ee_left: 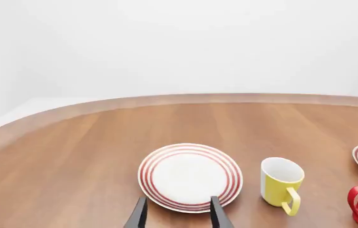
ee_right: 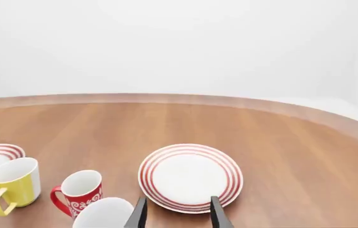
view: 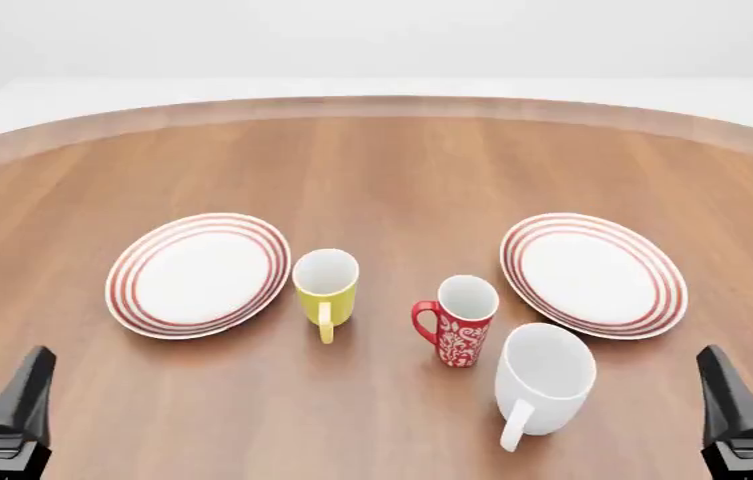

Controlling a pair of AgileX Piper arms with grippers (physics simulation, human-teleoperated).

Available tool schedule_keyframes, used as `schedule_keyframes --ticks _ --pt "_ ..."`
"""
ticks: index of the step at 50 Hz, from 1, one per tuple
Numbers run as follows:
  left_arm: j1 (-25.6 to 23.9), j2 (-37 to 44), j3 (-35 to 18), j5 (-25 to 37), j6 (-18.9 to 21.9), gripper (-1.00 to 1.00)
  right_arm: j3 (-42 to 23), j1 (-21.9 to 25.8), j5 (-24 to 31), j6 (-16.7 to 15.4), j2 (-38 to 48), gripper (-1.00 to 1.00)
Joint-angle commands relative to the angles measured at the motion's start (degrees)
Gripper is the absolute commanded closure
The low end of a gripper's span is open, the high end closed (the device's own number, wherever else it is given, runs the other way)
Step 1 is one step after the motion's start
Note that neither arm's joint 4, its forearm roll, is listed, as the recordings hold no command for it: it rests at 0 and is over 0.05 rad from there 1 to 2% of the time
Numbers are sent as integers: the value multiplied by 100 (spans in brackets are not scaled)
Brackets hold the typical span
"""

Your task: Put the red mug on the left plate.

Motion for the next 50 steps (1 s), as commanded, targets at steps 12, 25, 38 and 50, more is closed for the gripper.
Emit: schedule_keyframes --ticks 12,25,38,50 --pt "19 45 -20 -2 114 -100 -20 162 -10 -58 -2 -100" --pt "47 -1 -79 23 108 -100 -7 172 1 -18 6 -100" --pt "62 2 -1124 754 276 -100 6 154 -52 140 159 -100" --pt "-216 975 -2398 751 751 -100 7 156 -56 133 167 -100"
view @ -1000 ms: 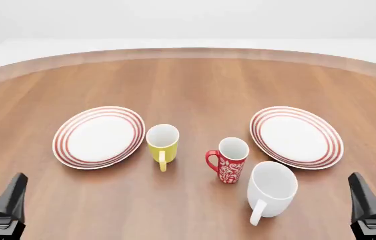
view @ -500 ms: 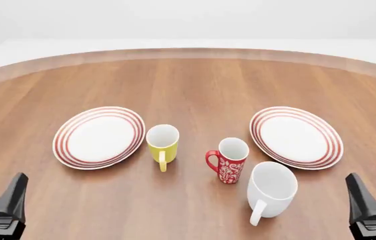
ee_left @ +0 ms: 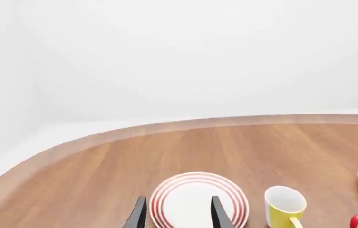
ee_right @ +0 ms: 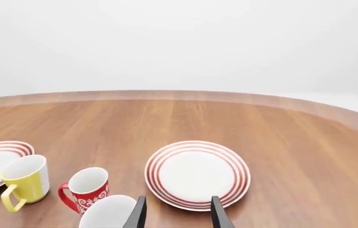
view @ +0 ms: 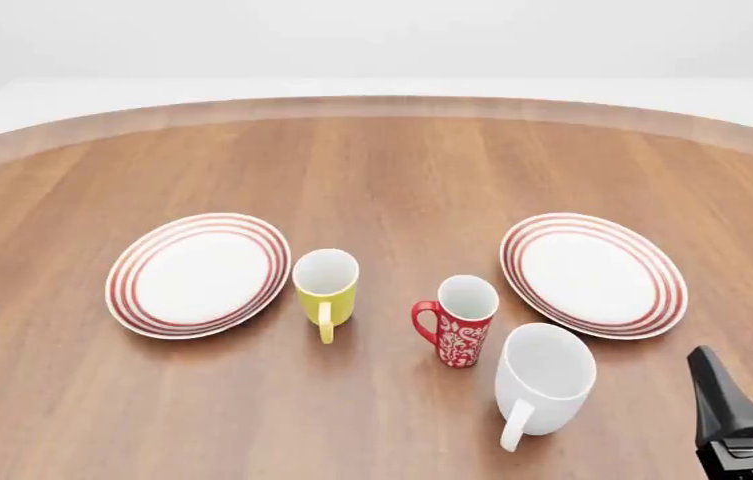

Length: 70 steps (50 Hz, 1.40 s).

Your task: Put the red mug on the left plate.

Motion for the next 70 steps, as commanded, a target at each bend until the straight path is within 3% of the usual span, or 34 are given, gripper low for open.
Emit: schedule_keyframes --ticks 1,5,6,18,34,57,70 --pt "-287 693 -1035 110 475 -100 3 3 -21 21 41 -100" --pt "-247 1101 -1352 96 551 -100 3 3 -27 31 54 -100" --pt "-265 1186 -1419 85 768 -100 3 3 -18 23 43 -100" --pt "-763 1950 -2342 192 1725 -100 0 7 53 -30 -48 -100" --pt "-1320 3250 -3549 438 2596 -100 -1 6 52 -32 -44 -100" --pt "-2130 4270 -5054 1015 3799 -100 -2 5 74 -32 -64 -100" --pt "-2641 5045 -6149 1820 3782 -100 0 5 35 -32 -26 -100"
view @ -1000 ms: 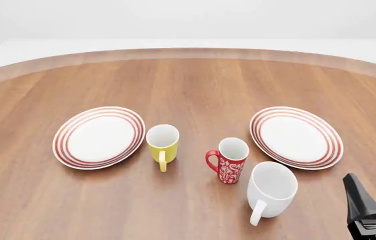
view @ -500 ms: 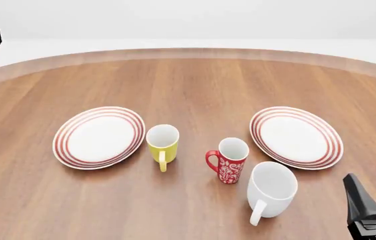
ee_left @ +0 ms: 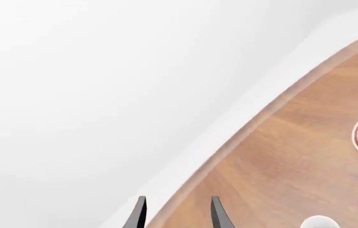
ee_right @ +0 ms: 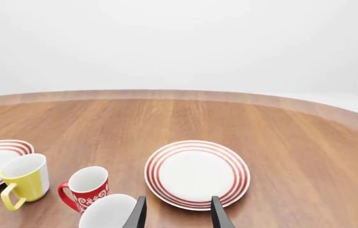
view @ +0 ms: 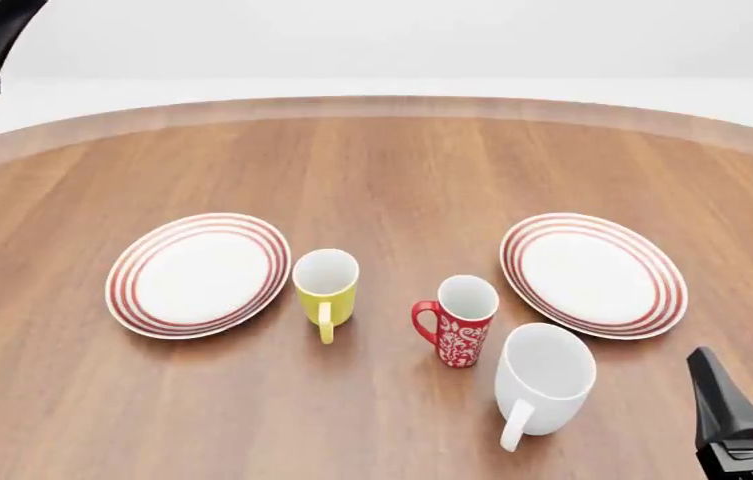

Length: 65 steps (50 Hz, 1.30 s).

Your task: Put the red mug on the left plate.

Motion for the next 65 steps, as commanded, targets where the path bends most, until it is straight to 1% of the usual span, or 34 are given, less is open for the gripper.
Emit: schedule_keyframes --ticks 1,2,4,6,9,11,14,20,26,27,28,29,32,36,42,45,52,65 --pt "-505 725 -962 699 174 -100 1 -1 -19 0 18 -100" --pt "-570 823 -1055 772 139 -100 1 -1 -19 0 18 -100" --pt "-678 904 -1075 840 180 -100 1 -1 -13 -1 12 -100" --pt "-729 994 -1169 870 96 -100 1 -1 -7 0 6 -100" --pt "-865 1135 -1111 829 146 -100 1 -1 -5 0 4 -100" --pt "-1035 1208 -1172 943 65 -100 1 -1 -2 0 2 -100" --pt "-1074 1323 -1343 1055 -150 -100 1 -1 -1 0 1 -100" --pt "-1241 1422 -1342 1161 -381 -100 1 -1 -3 -1 2 -100" --pt "-1374 1603 -1461 1290 -747 -100 1 -1 -11 -1 10 -100" --pt "-1462 1734 -1558 1409 -996 -100 1 -1 -11 -1 11 -100" --pt "-1463 1736 -1562 1411 -996 -100 1 -1 -11 -1 11 -100" --pt "-1586 1796 -1607 1458 -1187 -100 1 -1 -12 -1 12 -100" --pt "-1646 1808 -1420 1366 -1055 -100 1 -3 -11 0 11 -100" --pt "-1726 1859 -1273 1250 -1059 -100 1 -1 -11 -1 11 -100" --pt "-1763 1981 -1198 1148 -1090 -100 1 -1 -10 -2 9 -100" --pt "-1790 2068 -1069 1033 -1112 -100 1 -1 -11 -1 10 -100" --pt "-1902 2151 -879 939 -1278 -100 1 0 -12 -2 12 -100" --pt "-2075 2216 -296 470 -1285 -100 1 -1 -11 -2 10 -100"
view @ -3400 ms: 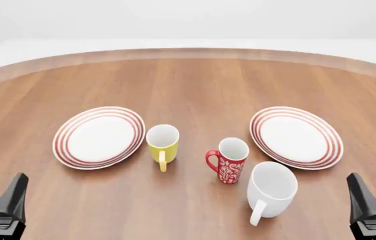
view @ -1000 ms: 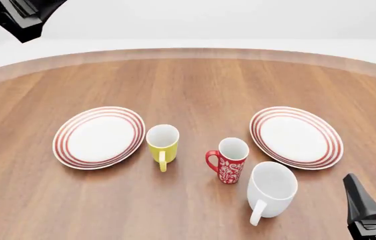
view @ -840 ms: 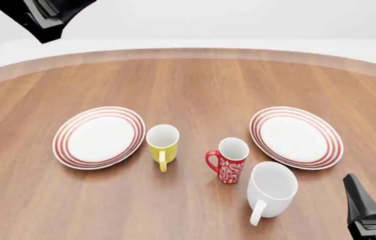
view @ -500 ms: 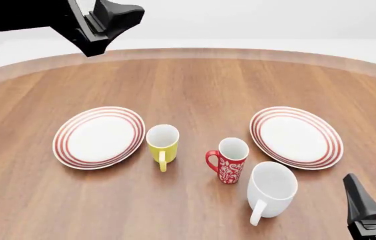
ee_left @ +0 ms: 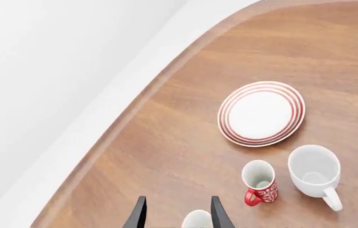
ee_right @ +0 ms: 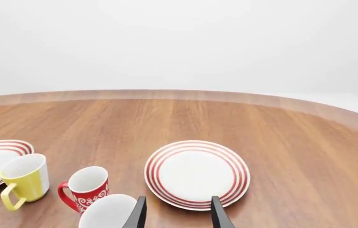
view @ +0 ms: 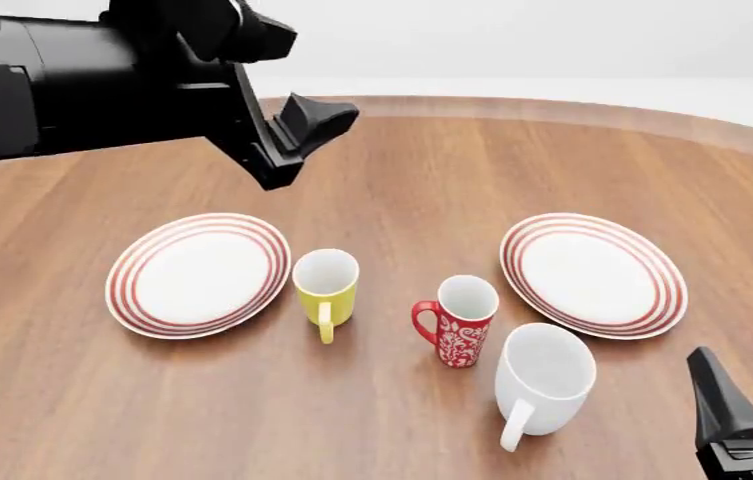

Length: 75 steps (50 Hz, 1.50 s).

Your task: Put the red mug on the left plate.

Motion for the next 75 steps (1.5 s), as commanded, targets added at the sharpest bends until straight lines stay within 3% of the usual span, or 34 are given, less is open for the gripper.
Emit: schedule_keyframes --ticks 1,39,61,75 --pt "-118 125 449 -372 -24 -100 0 -1 0 0 1 -100" --pt "-504 1059 1409 -1506 -375 -100 0 0 0 0 -1 -100" --pt "-546 1434 1539 -1828 -571 -100 0 -1 0 0 0 -100" --pt "-311 1923 1520 -2089 -360 -100 0 0 1 0 -2 -100"
